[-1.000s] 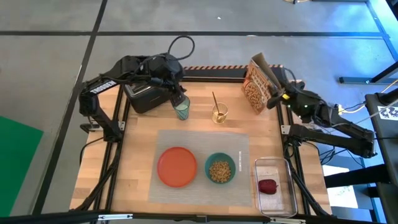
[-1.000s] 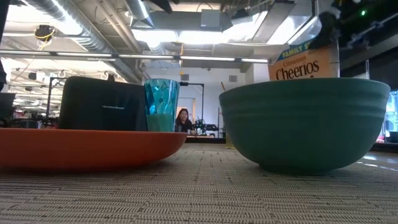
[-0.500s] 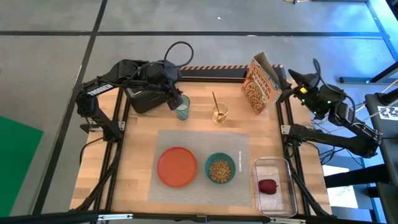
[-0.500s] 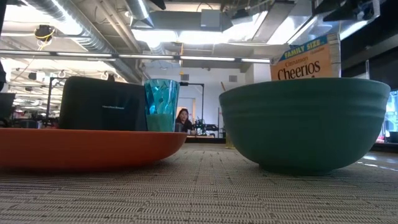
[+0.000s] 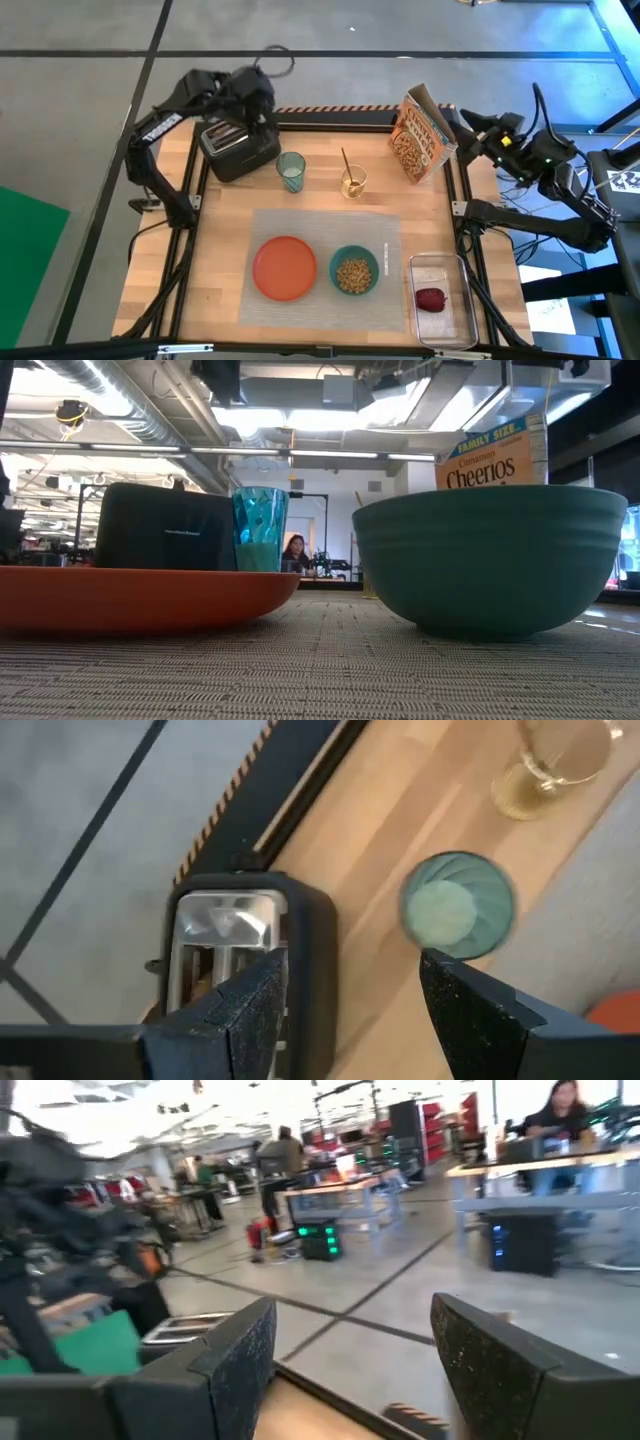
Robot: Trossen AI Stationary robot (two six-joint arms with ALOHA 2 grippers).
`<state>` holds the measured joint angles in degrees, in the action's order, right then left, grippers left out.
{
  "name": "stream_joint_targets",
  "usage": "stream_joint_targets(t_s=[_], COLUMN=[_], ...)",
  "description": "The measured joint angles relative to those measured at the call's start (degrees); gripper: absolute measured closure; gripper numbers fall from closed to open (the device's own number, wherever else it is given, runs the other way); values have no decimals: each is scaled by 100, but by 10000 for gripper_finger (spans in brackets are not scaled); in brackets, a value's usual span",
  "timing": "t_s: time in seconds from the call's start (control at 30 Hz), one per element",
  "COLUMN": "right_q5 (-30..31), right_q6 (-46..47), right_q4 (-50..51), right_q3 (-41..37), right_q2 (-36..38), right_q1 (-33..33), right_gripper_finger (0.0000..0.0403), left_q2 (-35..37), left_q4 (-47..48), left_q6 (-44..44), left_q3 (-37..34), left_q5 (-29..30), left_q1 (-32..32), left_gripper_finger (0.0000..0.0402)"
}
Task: Arrange a breakfast setting
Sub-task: Put the toasted bread on the orange plate
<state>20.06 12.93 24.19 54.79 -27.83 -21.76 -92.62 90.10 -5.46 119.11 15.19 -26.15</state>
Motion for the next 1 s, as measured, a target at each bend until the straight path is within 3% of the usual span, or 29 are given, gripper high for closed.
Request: stream_joint_targets(t_s=[0.1,0.23,0.43,0.7,1.0], right_q5=[-367,-752,-908,-699,-423], right_q6=[261,503,609,416,304], right_q4=[34,-14,51,487,589], right_q3=[87,150,156,156,156], right_q2=[-101,-170,-168,-168,-166], right_q1=[0,0,2,2,0], right_gripper_finger=[160,188,224,233,233], left_q2=[0,0,0,-4,-4], left_q4=[-2,-20,-9,-3,-319], left_q6=[290,491,692,581,611], left_q3=[-1,-38,-948,-2130,-2483], left_q5=[-175,-850,-1771,-698,-441], left_q1=[-599,-1426,-2133,-2320,-2716], left_gripper_finger=[201,238,276,308,328])
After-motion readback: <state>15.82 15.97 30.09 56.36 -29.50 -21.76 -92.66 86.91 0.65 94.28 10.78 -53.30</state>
